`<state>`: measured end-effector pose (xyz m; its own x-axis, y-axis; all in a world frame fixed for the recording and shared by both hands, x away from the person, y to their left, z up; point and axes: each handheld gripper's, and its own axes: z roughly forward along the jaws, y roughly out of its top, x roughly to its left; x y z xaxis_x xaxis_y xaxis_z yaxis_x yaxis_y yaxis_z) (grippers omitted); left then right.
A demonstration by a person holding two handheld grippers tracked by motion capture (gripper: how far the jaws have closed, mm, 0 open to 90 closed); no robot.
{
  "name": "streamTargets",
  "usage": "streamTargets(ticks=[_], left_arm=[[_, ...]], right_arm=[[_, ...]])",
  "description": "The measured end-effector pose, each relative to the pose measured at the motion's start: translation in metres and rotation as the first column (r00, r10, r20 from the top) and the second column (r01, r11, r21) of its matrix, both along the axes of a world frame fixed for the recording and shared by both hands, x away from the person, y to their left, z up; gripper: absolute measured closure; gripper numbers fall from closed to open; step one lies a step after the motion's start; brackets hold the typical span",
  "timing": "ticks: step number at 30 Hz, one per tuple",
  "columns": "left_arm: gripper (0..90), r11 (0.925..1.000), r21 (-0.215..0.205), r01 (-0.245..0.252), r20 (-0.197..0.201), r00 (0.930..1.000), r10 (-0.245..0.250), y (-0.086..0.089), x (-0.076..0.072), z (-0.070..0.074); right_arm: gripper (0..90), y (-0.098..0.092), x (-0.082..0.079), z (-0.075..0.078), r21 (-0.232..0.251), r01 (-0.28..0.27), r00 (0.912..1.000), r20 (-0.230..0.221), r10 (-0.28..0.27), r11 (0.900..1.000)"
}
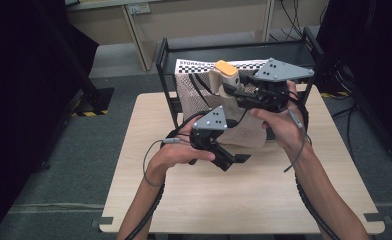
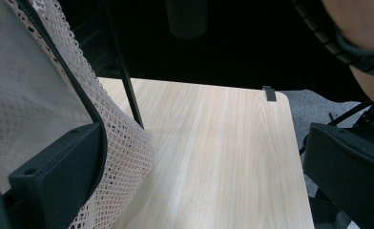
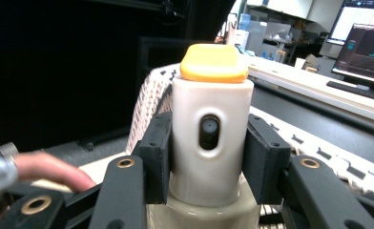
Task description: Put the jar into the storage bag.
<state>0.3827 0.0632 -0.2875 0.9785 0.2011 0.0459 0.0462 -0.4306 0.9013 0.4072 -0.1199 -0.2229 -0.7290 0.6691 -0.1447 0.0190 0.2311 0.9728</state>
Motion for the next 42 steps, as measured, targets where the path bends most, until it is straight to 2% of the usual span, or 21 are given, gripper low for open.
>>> streamTargets(ticks=[22, 35, 42], left_arm=[[0.1, 1.0000, 0.002, 0.001, -0.002, 1.0000, -0.001, 0.000, 0.000, 0.000], [0.1, 1.0000, -0.001, -0.003, -0.002, 1.0000, 0.003, -0.001, 0.000, 0.001], [0.3, 1.0000, -0.005, -0.005, 0.000, 1.0000, 0.005, -0.002, 0.001, 0.001]], right_arm=[[57.9, -0.011, 0.007, -0.034, -0.049, 0.051, 0.9969, -0.058, -0.054, 0.998], [57.9, -0.005, 0.008, -0.048, -0.098, 0.016, 0.9947, -0.099, -0.026, 0.995], [57.3, -0.004, 0.011, -0.054, -0.141, 0.018, 0.9926, -0.117, -0.035, 0.990]])
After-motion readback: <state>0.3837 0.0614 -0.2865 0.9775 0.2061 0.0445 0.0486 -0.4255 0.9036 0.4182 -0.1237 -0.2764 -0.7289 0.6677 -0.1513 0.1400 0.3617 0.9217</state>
